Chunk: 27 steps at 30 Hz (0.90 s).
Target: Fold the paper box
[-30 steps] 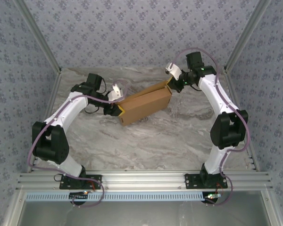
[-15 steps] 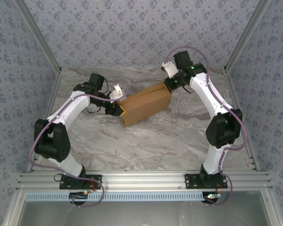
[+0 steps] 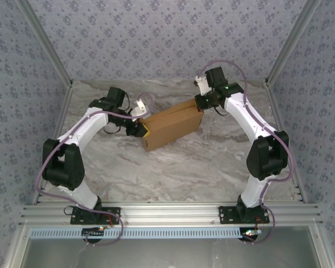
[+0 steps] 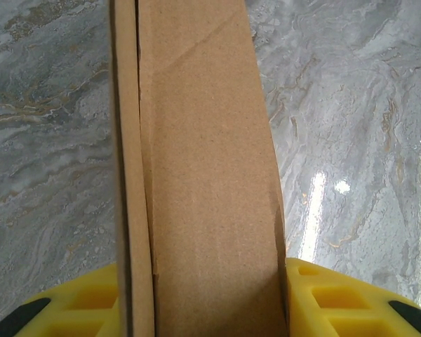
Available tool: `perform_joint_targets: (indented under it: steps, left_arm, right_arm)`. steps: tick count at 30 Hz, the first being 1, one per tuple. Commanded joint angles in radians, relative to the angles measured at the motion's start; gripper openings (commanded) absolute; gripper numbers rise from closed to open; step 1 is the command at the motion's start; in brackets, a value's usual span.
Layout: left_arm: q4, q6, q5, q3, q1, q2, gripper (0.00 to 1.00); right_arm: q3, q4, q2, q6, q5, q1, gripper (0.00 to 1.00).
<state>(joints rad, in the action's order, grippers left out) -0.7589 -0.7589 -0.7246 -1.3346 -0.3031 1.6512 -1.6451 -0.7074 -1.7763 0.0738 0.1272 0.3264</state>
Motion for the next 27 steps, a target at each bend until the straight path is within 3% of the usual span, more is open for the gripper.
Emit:
perform_joint_targets:
  steps: [1, 12, 27]
  left_arm:
    - [0.041, 0.020, 0.014, -0.032, 0.019, 0.002, 0.37]
    - [0.048, 0.023, 0.006, -0.023, 0.028, 0.003, 0.42]
    - [0.157, 0.113, -0.050, -0.007, 0.038, -0.052, 0.61]
  right_arm:
    - [0.061, -0.010, 0.029, -0.005, -0.020, 0.002, 0.03]
    - [0.189, 0.085, 0.079, 0.015, -0.009, -0.021, 0.02]
    - [0.269, 0.173, 0.134, 0.030, -0.048, 0.005, 0.02]
